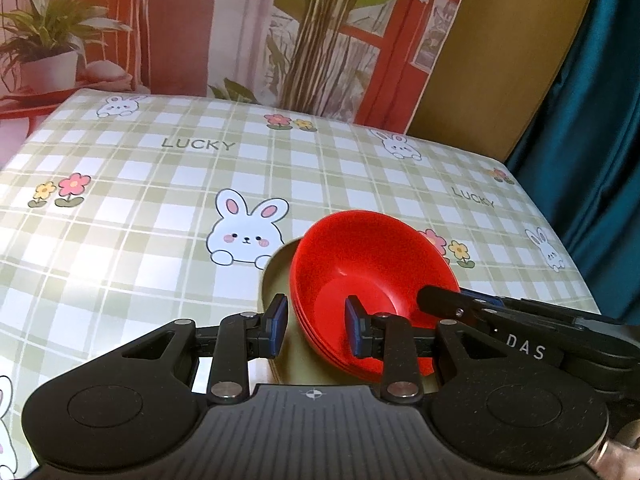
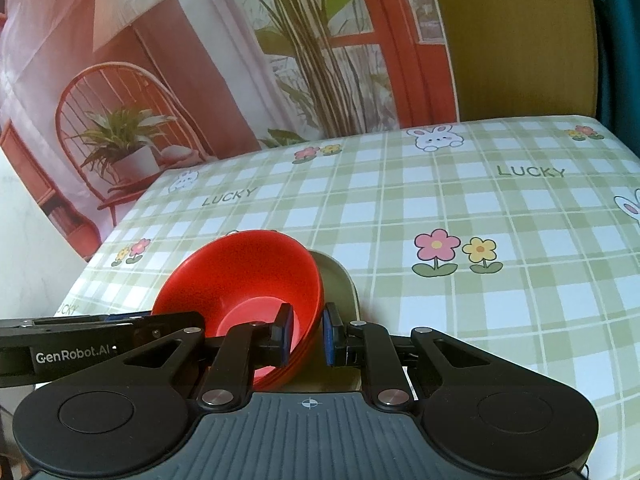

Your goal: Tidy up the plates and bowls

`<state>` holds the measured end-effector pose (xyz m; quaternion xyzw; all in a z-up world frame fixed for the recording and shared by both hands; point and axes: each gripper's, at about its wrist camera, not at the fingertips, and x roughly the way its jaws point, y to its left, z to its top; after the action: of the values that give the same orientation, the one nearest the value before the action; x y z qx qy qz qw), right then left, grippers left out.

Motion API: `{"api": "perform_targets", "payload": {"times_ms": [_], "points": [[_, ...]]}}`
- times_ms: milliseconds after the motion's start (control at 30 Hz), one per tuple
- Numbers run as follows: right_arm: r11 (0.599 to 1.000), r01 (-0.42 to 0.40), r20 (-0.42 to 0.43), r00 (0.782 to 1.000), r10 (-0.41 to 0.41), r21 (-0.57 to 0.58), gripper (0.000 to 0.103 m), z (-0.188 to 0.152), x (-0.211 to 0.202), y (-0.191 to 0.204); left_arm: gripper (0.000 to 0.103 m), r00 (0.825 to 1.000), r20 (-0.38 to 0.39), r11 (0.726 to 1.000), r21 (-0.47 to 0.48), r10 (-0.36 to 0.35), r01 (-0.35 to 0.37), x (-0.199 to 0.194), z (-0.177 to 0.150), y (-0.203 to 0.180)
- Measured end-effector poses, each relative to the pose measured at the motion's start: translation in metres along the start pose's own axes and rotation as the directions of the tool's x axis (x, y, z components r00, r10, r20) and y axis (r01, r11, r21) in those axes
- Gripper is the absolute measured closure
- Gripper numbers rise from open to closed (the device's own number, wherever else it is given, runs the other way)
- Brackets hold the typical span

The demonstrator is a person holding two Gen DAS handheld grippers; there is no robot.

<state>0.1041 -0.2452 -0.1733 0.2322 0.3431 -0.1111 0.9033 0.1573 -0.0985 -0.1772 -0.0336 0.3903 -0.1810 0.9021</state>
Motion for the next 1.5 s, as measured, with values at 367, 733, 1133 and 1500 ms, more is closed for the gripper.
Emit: {"api": "perform_targets", "payload": {"times_ms": [367,733,1133,1500], "points": [[0.999,0.042,0.099,0.994,-0.040,-0.018,0.074,0.016,-0.029,-0.003,0.052,0.992,0.119,0.998,0.051,0.033,-0.039,-0.033,0.011,-0.004],[0.996,0.089,0.250,0.965,-0.083,-0.011,0.011,0.049,-0.091,-0.015,0.017,0.942,0.333,0.997,0.048,0.049,-0.068,-0.109,0.044,-0.008],[0.993,0.108,0.351,0.933,-0.082,-0.054,0.000,0.075,-0.163,0.014,0.017,0.890,0.446,0.980,0.114,0.095,-0.162,-0.168,0.058,-0.027],[0.983,0.142,0.412,0.907,-0.083,-0.116,0.000,0.085,-0.211,0.047,0.017,0.821,0.551,0.970,0.084,0.146,-0.229,-0.229,0.058,-0.041]]}}
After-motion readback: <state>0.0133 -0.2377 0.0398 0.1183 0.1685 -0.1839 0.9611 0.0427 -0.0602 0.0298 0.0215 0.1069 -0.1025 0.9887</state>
